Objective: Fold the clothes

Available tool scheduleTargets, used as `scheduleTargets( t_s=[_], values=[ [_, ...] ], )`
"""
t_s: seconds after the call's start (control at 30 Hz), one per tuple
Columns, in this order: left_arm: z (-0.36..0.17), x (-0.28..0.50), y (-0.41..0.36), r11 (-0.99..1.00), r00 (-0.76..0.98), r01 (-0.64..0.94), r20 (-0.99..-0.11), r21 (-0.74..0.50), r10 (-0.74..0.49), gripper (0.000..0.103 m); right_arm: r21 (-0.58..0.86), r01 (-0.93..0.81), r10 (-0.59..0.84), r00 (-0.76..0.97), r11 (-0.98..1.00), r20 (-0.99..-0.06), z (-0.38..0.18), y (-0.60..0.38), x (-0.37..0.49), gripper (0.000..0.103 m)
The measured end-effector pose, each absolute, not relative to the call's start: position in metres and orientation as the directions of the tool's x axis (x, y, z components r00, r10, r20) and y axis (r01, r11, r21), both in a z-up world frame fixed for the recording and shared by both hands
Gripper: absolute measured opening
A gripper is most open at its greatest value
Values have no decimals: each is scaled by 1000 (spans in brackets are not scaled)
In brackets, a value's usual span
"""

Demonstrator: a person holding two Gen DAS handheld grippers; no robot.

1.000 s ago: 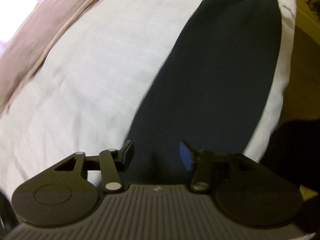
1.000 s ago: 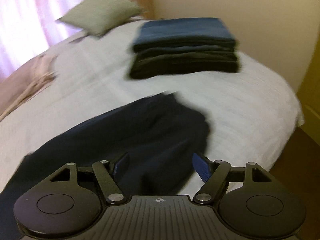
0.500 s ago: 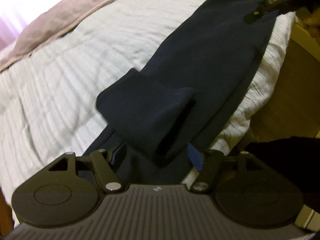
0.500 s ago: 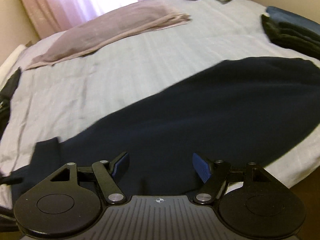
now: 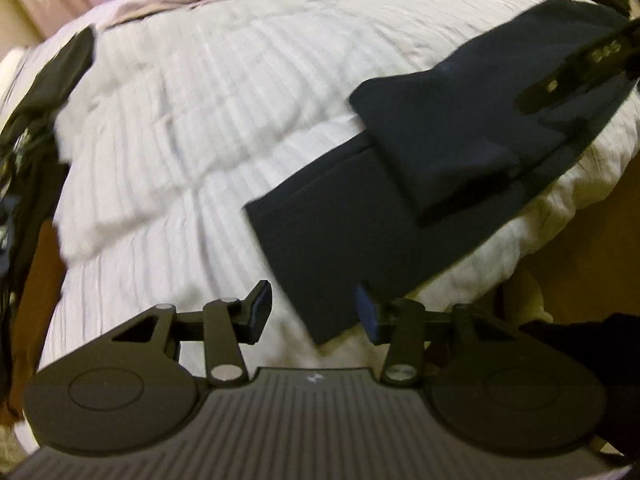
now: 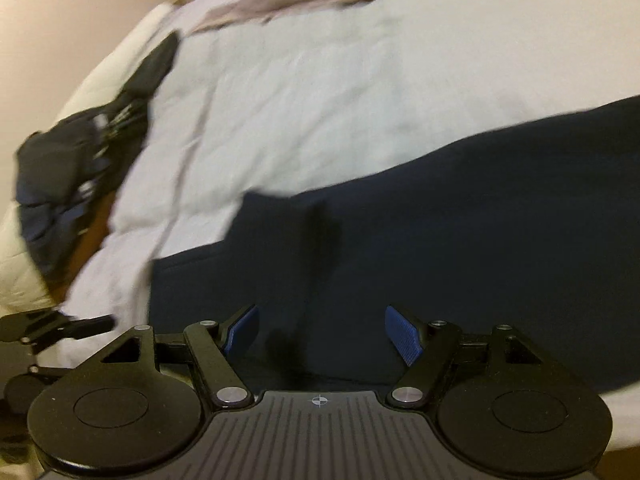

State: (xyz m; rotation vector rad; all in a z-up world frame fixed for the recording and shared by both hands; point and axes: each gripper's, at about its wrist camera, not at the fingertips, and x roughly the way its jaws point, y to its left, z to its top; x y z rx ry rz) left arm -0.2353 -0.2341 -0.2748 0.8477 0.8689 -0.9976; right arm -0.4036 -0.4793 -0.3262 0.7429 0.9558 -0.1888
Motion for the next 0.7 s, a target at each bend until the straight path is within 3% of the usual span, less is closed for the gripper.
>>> scheduleTargets(
  t_s=[0.17, 0.2, 0.27, 0.3, 0.5, 0.53, 0.6, 0.7],
  values=[
    [-263, -228, -226, 327, 295, 928, -886, 177, -357, 48, 493, 479, 168, 572, 727, -803, -345, -464, -372, 72],
    [-261, -226, -225, 331, 294, 927, -885, 173, -361, 48, 496, 485, 165, 574, 720, -802, -344, -464, -369, 50],
    [-259, -222, -218, 336, 296, 926, -884, 172, -362, 48, 502, 497, 160, 579, 708, -799, -342, -462, -363, 22],
    [-259, -220, -214, 337, 297, 925, -884, 173, -361, 49, 504, 491, 160, 585, 711, -795, -338, -460, -360, 22],
    [-253, -201, -188, 366, 325, 910, -880, 192, -346, 52, 504, 146, 303, 647, 851, -700, -279, -398, -324, 23],
    [-252, -195, -185, 382, 326, 905, -880, 186, -345, 52, 490, 117, 307, 649, 864, -696, -278, -391, -321, 28],
    [-249, -183, -182, 410, 320, 898, -878, 161, -356, 52, 466, 72, 310, 655, 882, -689, -275, -380, -316, 67],
    [-244, -173, -188, 436, 297, 894, -866, 104, -403, 56, 450, 187, 231, 653, 873, -721, -285, -400, -329, 69]
  ],
)
